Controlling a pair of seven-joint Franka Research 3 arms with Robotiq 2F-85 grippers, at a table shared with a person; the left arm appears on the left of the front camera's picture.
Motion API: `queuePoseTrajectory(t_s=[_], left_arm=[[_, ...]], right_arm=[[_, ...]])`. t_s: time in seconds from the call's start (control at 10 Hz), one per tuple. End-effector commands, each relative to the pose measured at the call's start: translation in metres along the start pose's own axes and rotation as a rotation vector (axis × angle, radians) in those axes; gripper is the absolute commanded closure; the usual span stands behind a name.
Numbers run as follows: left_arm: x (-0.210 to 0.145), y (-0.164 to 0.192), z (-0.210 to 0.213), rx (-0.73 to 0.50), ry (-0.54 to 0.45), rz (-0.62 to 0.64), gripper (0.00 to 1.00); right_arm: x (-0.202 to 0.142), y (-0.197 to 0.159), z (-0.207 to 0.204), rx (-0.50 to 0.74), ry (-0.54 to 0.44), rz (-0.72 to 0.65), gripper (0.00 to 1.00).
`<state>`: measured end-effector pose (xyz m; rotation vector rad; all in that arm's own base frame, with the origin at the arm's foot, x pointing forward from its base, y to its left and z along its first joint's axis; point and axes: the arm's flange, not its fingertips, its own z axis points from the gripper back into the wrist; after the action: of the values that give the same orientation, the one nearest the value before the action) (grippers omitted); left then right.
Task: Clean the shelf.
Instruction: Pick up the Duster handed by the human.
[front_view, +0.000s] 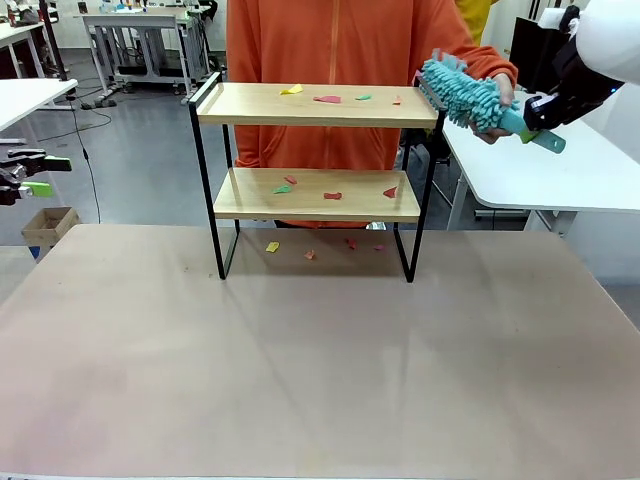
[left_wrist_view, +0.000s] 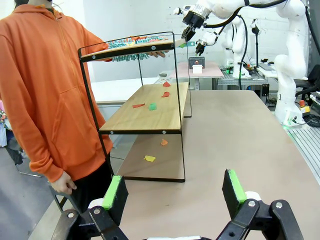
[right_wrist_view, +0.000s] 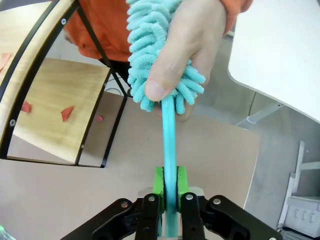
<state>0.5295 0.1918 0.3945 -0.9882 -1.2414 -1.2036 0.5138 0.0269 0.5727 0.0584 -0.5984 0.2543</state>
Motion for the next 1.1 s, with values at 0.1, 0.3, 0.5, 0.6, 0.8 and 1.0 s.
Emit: queuePoseTrajectory(t_s=[0.1,0.3,0.5,0.6,0.8,1.0], left_arm=[[0.003,-0.001,0.000,-0.005,-0.006,-0.004,0.00],[0.003,-0.001,0.000,-0.005,-0.006,-0.004,0.00],[0.003,-0.001,0.000,-0.005,-0.006,-0.004,0.00],[0.003,-0.001,0.000,-0.005,-0.006,-0.004,0.00],[0.003,-0.001,0.000,-0.005,-0.006,-0.004,0.00],[0.003,-0.001,0.000,-0.005,-0.006,-0.004,0.00]], right_arm=[[0.001,0.008,0.007,-0.086,-0.009,-0.036,1.00],[-0.002,0.008,0.011,-0.074,-0.031,-0.068,1.00],[0.002,0.003,0.007,-0.047,-0.001,-0.024,1.00],[0.002,0.003,0.007,-0.047,-0.001,-0.024,1.00],[0.002,0.003,0.007,-0.047,-0.001,-0.024,1.00],[0.002,0.003,0.007,-0.047,-0.001,-0.024,1.00]])
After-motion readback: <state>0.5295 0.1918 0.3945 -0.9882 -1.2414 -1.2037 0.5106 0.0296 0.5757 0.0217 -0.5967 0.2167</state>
